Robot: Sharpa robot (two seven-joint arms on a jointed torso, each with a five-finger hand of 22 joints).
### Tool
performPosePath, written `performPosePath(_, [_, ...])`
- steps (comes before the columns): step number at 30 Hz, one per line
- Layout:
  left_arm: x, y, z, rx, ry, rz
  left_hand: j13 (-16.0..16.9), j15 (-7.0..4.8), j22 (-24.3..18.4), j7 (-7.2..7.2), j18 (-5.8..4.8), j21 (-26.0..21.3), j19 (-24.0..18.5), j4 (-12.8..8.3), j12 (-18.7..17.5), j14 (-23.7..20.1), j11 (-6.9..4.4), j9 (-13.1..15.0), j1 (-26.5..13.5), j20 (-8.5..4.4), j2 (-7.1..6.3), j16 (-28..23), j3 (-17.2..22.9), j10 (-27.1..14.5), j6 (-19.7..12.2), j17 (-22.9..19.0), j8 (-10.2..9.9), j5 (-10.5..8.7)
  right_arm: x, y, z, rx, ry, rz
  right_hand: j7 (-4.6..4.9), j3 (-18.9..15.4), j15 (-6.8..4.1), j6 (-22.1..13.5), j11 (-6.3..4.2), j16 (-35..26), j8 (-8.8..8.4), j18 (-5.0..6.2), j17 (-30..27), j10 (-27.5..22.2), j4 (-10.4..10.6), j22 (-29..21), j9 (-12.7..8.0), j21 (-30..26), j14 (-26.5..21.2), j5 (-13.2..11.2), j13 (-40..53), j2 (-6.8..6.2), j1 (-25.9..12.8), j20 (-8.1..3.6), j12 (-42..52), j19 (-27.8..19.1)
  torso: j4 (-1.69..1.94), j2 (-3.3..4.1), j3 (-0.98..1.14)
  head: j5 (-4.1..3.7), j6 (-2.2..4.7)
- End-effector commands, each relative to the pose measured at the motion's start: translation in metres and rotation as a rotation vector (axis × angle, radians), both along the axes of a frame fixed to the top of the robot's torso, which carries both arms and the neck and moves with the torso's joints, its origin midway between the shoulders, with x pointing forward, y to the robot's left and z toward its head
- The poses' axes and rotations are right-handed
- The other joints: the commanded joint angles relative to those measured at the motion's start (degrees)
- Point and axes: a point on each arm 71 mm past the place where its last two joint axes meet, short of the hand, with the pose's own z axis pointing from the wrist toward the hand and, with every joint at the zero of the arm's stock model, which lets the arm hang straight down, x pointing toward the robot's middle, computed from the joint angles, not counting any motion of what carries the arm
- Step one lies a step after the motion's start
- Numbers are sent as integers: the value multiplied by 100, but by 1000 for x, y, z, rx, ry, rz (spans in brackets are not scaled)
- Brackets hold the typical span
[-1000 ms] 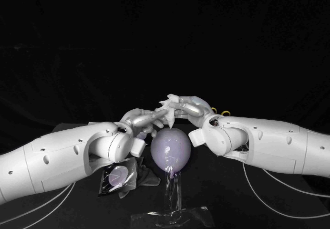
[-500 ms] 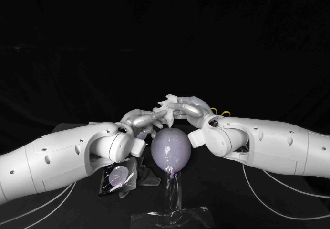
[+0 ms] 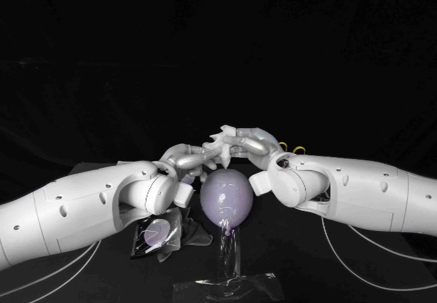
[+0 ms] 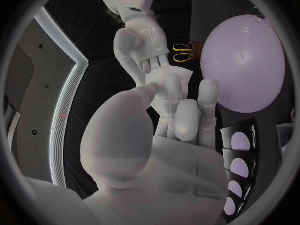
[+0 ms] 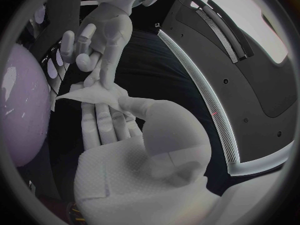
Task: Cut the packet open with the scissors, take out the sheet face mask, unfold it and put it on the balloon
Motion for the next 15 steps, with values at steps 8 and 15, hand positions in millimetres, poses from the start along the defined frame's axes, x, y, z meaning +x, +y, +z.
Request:
performPosePath(8, [0, 0, 5, -22, -44, 6, -52, 39, 6, 45, 44, 22, 25, -388, -66, -50, 36, 57, 164, -5, 249, -26, 646, -10, -95, -72, 80, 32, -1, 4, 1, 8, -12, 37, 226, 28, -2, 15, -9, 27, 22, 65, 12, 38, -7, 3, 6, -10, 42, 25, -3, 24, 16, -4, 38, 29, -1, 4, 0, -6, -6])
performPosePath(15, [0, 2, 5, -23, -43, 10, -62, 52, 11, 61, 41, 24, 21, -329, -80, -59, 52, 64, 105, -1, 315, -29, 683, -11, -125, -83, 87, 26, 0, 1, 1, 7, -15, 28, 226, 28, -2, 15, -9, 27, 22, 65, 12, 38, -7, 3, 6, -10, 42, 25, -3, 24, 16, -4, 38, 29, 3, 1, -1, -7, -16])
